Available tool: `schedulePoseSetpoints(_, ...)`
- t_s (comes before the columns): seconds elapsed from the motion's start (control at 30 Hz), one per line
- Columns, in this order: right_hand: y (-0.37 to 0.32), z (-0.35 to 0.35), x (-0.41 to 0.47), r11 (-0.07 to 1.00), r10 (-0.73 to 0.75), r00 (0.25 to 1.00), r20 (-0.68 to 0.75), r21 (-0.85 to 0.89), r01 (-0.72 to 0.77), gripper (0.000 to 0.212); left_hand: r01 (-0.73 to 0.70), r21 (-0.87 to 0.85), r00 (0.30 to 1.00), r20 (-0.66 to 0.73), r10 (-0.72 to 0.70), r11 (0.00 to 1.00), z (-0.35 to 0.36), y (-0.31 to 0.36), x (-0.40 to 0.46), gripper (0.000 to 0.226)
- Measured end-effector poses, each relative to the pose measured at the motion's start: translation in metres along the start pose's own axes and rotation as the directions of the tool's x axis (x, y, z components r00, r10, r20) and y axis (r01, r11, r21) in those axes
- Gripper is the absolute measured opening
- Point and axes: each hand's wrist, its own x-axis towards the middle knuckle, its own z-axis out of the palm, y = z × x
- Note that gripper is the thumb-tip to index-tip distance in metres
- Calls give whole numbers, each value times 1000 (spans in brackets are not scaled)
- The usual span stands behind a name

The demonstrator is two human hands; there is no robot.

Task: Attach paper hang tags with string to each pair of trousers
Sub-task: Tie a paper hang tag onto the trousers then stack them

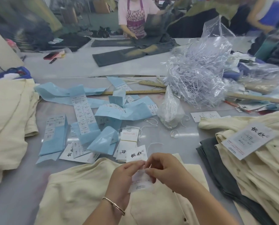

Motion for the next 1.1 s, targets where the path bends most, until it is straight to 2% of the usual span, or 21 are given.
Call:
schedulePoseSetpoints(0.1, -10, -1, -25, 982, -69, 996, 65, 183, 56, 7, -57, 147, 991, -109, 73, 988, -8, -1, -11, 11)
schedulePoseSetpoints(0.17, -15, -1, -40, 957, -103, 988, 119, 283, 66, 2, -73, 185, 983, -154, 103, 980, -13, -1, -17, 2)
schedulePoseSetpoints(0.33, -23, -1, -69, 888, -171, 966, 193, 456, 66, 23, -125, 271, 983, -97, 156, 954, -16, -3, -41, 5)
schedulePoseSetpoints(0.4, -29, 1, -81, 880, -214, 967, 140, 458, 129, 28, -162, 312, 976, -87, 198, 936, -16, -6, -50, 4)
schedulePoseSetpoints(0.53, -42, 11, -100, 853, -291, 952, -100, 424, 305, 11, -220, 349, 966, -56, 254, 911, -17, -13, -66, 5)
schedulePoseSetpoints(0.63, -47, 23, -111, 832, -300, 919, -255, 401, 383, 13, -228, 388, 962, -52, 268, 893, -18, -19, -76, 4)
schedulePoseSetpoints(0.73, -49, 31, -119, 830, -337, 905, -260, 371, 416, 12, -242, 440, 954, -57, 295, 865, -25, -24, -84, 8)
schedulePoseSetpoints(0.8, -50, 35, -121, 851, -324, 922, -211, 362, 381, 9, -276, 534, 935, -44, 352, 799, -31, -27, -86, 13)
schedulePoseSetpoints(0.87, -46, 37, -120, 834, -253, 950, -183, 455, 310, 14, -323, 619, 910, -3, 414, 716, -37, -31, -90, 14)
schedulePoseSetpoints(0.93, -44, 37, -118, 807, -165, 963, -215, 532, 257, 23, -405, 670, 862, 54, 503, 622, -43, -33, -96, 22)
schedulePoseSetpoints(1.0, -41, 38, -115, 828, -108, 953, -284, 504, 244, 29, -472, 698, 821, 125, 557, 538, -48, -33, -102, 45)
schedulePoseSetpoints(1.03, -41, 39, -114, 850, -94, 945, -315, 468, 240, 26, -494, 708, 812, 170, 558, 504, -51, -33, -105, 64)
schedulePoseSetpoints(1.1, -41, 41, -112, 917, -82, 922, -379, 333, 219, 8, -534, 708, 802, 253, 541, 462, -54, -31, -111, 97)
